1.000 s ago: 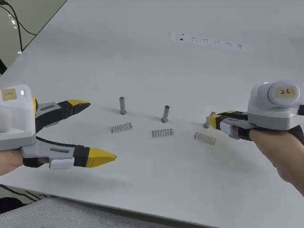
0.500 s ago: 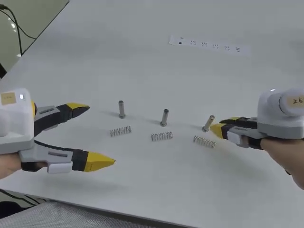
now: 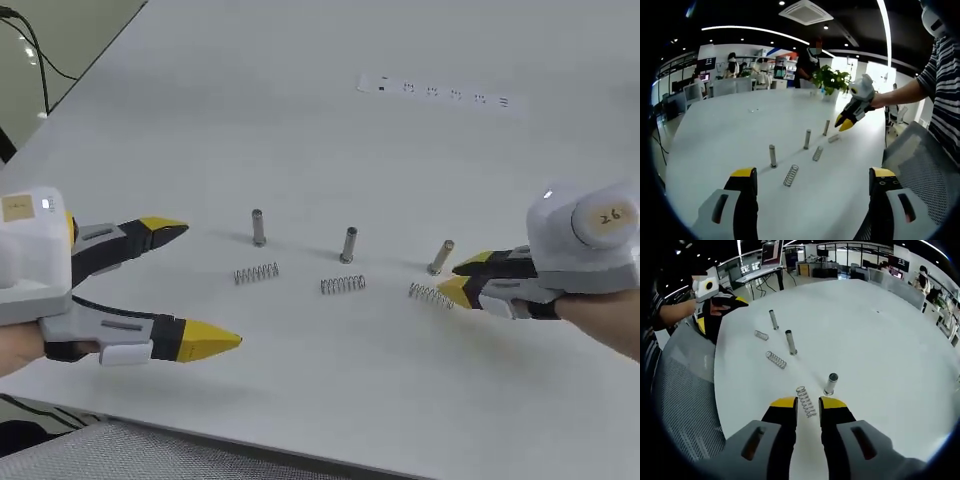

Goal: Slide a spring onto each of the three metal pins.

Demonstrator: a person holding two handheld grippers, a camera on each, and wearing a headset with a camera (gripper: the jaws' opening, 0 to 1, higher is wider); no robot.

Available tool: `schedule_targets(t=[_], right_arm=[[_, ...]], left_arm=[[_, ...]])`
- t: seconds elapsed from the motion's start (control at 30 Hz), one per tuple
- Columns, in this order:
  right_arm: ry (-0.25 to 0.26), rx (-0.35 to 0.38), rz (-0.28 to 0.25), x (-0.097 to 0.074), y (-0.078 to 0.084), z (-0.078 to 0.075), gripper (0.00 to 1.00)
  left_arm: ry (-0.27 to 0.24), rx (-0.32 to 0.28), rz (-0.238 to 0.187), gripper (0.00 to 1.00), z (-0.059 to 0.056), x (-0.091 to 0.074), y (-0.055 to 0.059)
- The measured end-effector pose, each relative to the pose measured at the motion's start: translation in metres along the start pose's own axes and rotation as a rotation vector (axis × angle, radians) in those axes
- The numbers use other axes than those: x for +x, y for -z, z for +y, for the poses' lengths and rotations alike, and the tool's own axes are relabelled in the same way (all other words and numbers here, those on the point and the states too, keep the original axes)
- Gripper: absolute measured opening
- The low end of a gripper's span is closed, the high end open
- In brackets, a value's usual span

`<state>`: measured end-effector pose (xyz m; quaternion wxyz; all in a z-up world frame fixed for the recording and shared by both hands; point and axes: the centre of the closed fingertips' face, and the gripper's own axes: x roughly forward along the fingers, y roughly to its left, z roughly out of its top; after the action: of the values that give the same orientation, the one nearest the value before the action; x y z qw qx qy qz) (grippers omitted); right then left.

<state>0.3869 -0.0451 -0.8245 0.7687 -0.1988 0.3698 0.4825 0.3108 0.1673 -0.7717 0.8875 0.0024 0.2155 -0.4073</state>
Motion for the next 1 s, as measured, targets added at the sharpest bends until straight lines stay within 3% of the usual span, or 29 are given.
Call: schedule_targets(t=[0.6,1.0], right_arm=[[-0.048,-0.201,0.149,0.019,0.024,0.001,0.2],[-0.072,-0.303,0.21,0.027,0.031,0.0,0.16]], left_arm=[[0.001,-0.001,0.014,0.91,-0.003,0.001,0.004],[-0.002,-0.006,0.012,0.91,-0.004,0.0,0.004]])
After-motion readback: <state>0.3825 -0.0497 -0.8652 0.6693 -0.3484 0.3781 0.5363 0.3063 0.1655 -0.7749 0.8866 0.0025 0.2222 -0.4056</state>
